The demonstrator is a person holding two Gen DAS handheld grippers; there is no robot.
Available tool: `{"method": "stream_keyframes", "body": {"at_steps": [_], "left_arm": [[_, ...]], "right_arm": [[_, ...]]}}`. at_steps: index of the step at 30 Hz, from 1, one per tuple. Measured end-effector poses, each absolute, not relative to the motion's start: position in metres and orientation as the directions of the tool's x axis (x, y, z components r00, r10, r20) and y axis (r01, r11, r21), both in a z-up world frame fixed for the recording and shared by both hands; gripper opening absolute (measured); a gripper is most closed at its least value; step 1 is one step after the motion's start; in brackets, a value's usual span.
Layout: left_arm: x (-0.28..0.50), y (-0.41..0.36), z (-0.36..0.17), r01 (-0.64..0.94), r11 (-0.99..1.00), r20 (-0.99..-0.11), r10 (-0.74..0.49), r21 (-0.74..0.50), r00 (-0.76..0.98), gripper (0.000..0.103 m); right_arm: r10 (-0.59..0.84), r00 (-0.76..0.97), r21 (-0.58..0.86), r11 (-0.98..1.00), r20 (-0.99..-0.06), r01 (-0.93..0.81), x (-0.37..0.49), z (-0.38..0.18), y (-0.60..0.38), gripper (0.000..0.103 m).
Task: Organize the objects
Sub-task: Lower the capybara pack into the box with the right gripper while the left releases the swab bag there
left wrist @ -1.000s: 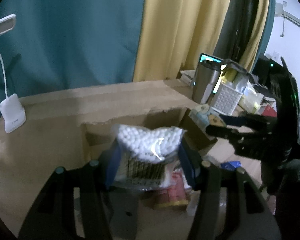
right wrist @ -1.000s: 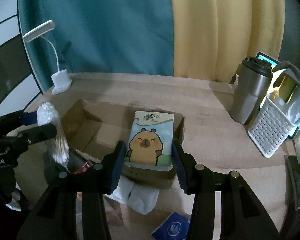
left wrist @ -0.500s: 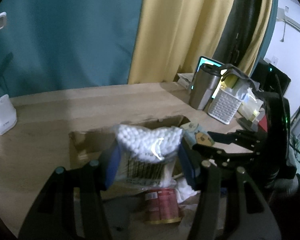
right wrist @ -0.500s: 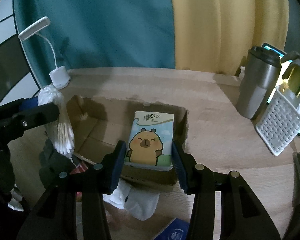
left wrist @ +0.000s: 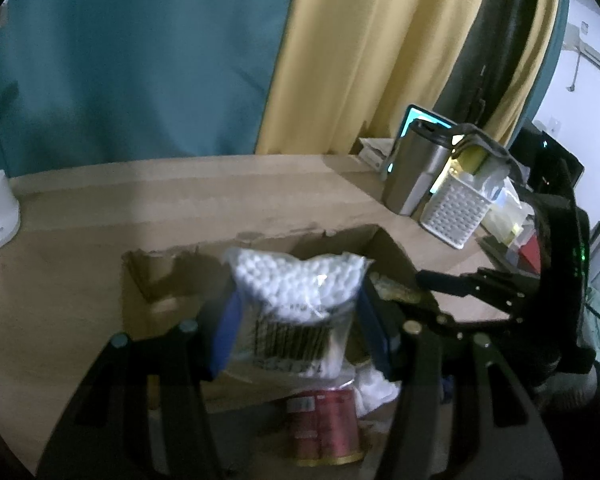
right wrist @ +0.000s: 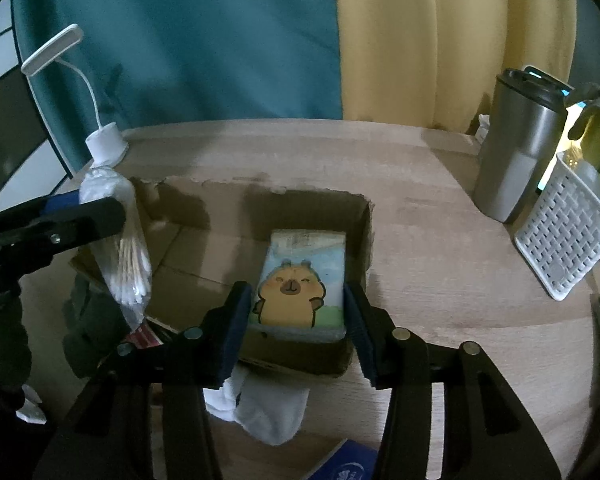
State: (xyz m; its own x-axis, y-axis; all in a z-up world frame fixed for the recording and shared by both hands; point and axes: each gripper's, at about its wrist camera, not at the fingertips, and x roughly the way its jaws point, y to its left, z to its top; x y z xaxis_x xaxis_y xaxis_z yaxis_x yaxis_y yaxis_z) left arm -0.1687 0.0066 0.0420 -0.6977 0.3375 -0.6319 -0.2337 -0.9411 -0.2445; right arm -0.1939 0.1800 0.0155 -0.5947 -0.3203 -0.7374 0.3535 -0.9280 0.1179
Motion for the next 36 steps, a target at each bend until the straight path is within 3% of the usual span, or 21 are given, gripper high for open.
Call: {"method": "stream_keyframes", "body": {"at_steps": [2,4,21,36], "left_arm": [[-0.171,0.009,0.042,-0.232,-0.941,-0.632,0.338,-0.248,-0.697,0.056],[-0.172,0.009,0.043,-0.232,-0.940,-0.632,0.340,-0.250,-0.697,0.056],[-0.192,0.039,0.034,-0.200,-0.939,-0.667,0.340,-0.280,-0.663,0.056],[-0.222,0.073,-0.006,-0.164,-0.954,-0.772,0.298,-0.249,-0.561,0.056]], "right_arm": [[-0.334,-0.591,0.128,-0.923,-0.735,0.362,-0.193,0.016,0.180,0.069],[-0.325,-0.603,0.108,-0.924,-0.729,0.367,-0.189,0.019,0.179,0.073],[-0.301,-0.653,0.121,-0.944,-0.695,0.305,-0.183,0.025,0.221,0.073],[-0.307,-0.638,0.162,-0.947,-0.706,0.276,-0.195,0.009,0.256,0.073]]}}
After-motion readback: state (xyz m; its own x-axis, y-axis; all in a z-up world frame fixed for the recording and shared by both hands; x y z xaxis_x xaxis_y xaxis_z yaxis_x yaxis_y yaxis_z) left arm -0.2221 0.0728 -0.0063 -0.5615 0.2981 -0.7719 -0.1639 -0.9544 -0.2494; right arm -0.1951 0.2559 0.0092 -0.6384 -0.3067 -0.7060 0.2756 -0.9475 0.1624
